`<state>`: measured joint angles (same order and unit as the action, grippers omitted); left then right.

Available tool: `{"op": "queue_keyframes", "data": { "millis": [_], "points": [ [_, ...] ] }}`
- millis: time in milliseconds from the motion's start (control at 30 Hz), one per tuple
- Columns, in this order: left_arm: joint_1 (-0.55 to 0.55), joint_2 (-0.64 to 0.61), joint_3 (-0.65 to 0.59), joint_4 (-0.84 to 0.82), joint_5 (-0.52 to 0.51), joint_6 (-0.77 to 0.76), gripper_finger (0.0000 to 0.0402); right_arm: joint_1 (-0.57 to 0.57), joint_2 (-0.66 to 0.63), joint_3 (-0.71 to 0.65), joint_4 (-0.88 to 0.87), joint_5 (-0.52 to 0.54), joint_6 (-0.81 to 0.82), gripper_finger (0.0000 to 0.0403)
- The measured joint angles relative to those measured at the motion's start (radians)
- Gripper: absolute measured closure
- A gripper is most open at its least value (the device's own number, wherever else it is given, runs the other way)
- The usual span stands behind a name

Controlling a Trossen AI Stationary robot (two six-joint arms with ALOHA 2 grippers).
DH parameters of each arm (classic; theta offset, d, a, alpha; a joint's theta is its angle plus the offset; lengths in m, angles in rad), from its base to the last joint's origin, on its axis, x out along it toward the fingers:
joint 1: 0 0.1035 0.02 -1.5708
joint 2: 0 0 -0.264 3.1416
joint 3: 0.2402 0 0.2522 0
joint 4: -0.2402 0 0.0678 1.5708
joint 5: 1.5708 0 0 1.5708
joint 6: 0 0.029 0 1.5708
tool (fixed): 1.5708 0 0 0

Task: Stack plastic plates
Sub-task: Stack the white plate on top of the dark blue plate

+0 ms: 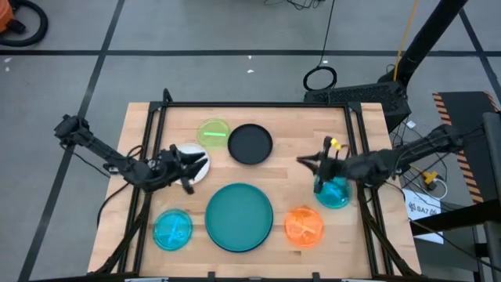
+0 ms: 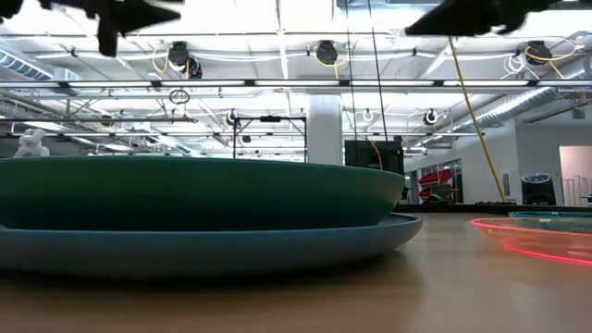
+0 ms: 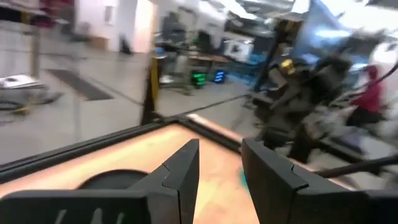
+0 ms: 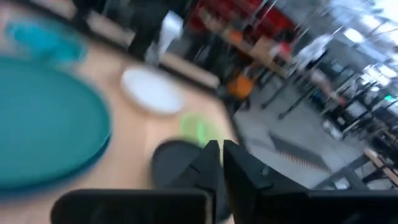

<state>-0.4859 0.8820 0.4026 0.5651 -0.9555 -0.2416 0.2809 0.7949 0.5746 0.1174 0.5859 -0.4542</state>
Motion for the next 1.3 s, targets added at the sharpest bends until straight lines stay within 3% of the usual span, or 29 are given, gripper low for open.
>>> {"op": "queue_keyframes", "data": {
  "millis": [233, 433, 500, 600, 700, 833, 933, 1300],
  "points": [
    [0.238, 0.015, 0.0, -0.146, 0.258, -0.143, 0.0275, -0.185, -0.041, -0.026, 0.079, -0.22, -0.012, 0.04],
    [0.402, 0.011, 0.0, -0.263, 0.399, -0.231, 0.0275, -0.309, -0.041, -0.026, 0.073, -0.511, 0.013, 0.0401],
    [0.453, 0.011, 0.0, -0.306, 0.45, -0.262, 0.0275, -0.344, -0.041, -0.026, 0.086, -0.557, 0.007, 0.0401],
    [0.52, 0.007, 0.038, -0.47, 0.508, -0.323, 0.0275, -0.395, -0.042, -0.026, 0.108, -0.574, 0.0, 0.04],
    [0.571, 0.018, 0.124, -0.749, 0.511, -0.388, 0.0275, -0.449, -0.042, -0.026, 0.119, -0.588, -0.006, 0.04],
    [0.642, 0.041, 0.235, -1.071, 0.512, -0.392, 0.0275, -0.517, -0.044, -0.026, 0.118, -0.588, -0.017, 0.0399],
    [0.696, 0.057, 0.302, -1.25, 0.581, -0.364, 0.0275, -0.553, -0.044, -0.026, 0.117, -0.591, 0.0, 0.0399],
    [0.887, 0.17, 0.354, -1.508, 0.867, -0.161, 0.0275, -0.608, -0.044, -0.026, 0.11, -0.592, -0.019, 0.0399]
  ]
}}
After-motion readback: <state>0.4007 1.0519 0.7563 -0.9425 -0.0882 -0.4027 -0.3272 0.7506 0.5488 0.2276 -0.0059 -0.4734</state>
